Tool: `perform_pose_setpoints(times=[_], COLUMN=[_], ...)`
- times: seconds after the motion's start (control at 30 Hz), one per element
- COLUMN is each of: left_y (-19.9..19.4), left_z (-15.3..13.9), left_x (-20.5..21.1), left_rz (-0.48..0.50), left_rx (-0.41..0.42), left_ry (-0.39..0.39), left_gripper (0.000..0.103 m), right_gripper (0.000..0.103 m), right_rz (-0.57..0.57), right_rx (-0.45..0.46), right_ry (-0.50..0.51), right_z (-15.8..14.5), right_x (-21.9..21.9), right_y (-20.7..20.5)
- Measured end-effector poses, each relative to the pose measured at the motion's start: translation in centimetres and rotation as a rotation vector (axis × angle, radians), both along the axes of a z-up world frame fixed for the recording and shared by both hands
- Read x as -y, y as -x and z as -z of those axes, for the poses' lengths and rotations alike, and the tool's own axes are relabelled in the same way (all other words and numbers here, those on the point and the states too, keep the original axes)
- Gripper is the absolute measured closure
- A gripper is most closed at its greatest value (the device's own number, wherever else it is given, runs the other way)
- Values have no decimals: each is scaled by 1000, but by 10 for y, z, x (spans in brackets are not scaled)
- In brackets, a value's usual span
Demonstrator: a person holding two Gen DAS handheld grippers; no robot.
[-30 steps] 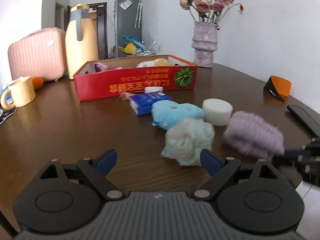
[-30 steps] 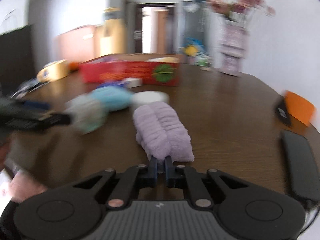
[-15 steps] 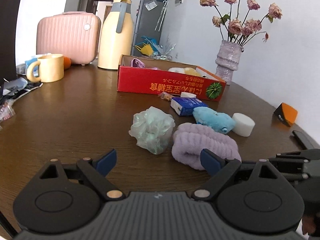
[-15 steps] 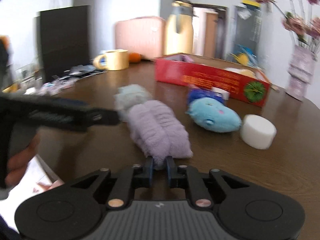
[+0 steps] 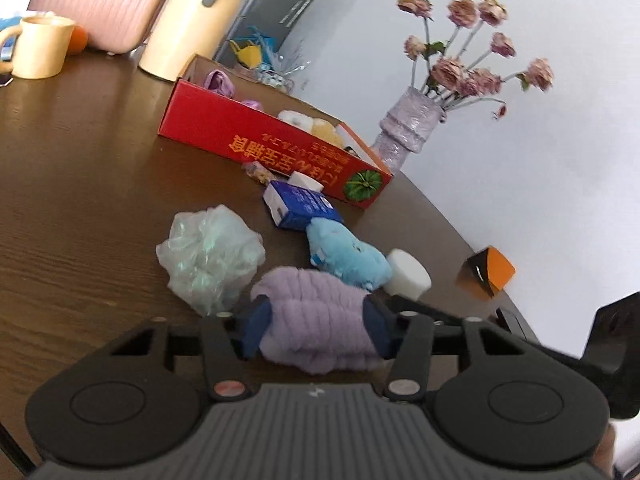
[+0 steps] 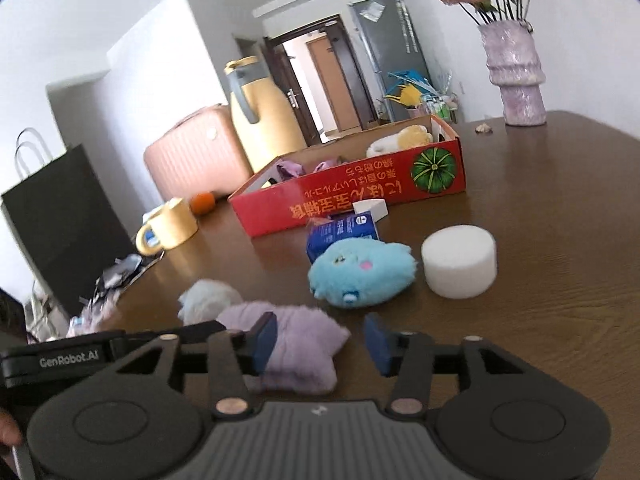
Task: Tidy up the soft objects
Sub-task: 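Grasp the lavender band with the left tool, then carry the lavender band with the left tool into the box and release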
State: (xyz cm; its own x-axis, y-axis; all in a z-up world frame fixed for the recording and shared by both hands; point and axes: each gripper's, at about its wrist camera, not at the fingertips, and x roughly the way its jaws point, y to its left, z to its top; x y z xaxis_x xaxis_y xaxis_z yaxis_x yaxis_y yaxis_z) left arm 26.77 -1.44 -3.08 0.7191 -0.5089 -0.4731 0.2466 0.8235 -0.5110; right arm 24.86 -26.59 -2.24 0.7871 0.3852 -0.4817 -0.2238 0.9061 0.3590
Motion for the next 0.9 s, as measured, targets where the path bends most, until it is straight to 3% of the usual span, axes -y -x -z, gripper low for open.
perform_pose_setpoints(times=[0.07, 0.1, 0.2, 0.4, 0.5, 0.7, 0.8, 0.9], left_y=[-8, -12, -13, -9, -1, -29, -79, -147], left_z=[3, 6, 13, 12, 1, -66, -110, -140], left_x=[2, 3, -1, 1, 4, 7, 16, 20], left_rz=[-6, -9, -9, 9, 38, 89, 110, 54], left_rx=[-21, -57, -82, -82, -51, 85, 143, 138], left_ry=[-3, -15, 1, 0, 8, 33, 12, -8], left_gripper=[71, 74, 76, 81, 86, 86, 86, 86], right_gripper=[53, 54, 64, 84, 87, 87, 87, 87], right_rz=[7, 7, 12, -1, -16, -55, -70, -73], right_rx=[-36, -52, -109, -105, -78, 69, 154, 197], right_ry=[-32, -53, -75, -102, -68, -46, 0, 52], right_z=[7, 11, 21, 28, 18, -38, -79, -118], right_x=[-4, -6, -9, -7, -9, 0, 3, 1], right_y=[-14, -19, -30, -24, -15, -14, -53, -121])
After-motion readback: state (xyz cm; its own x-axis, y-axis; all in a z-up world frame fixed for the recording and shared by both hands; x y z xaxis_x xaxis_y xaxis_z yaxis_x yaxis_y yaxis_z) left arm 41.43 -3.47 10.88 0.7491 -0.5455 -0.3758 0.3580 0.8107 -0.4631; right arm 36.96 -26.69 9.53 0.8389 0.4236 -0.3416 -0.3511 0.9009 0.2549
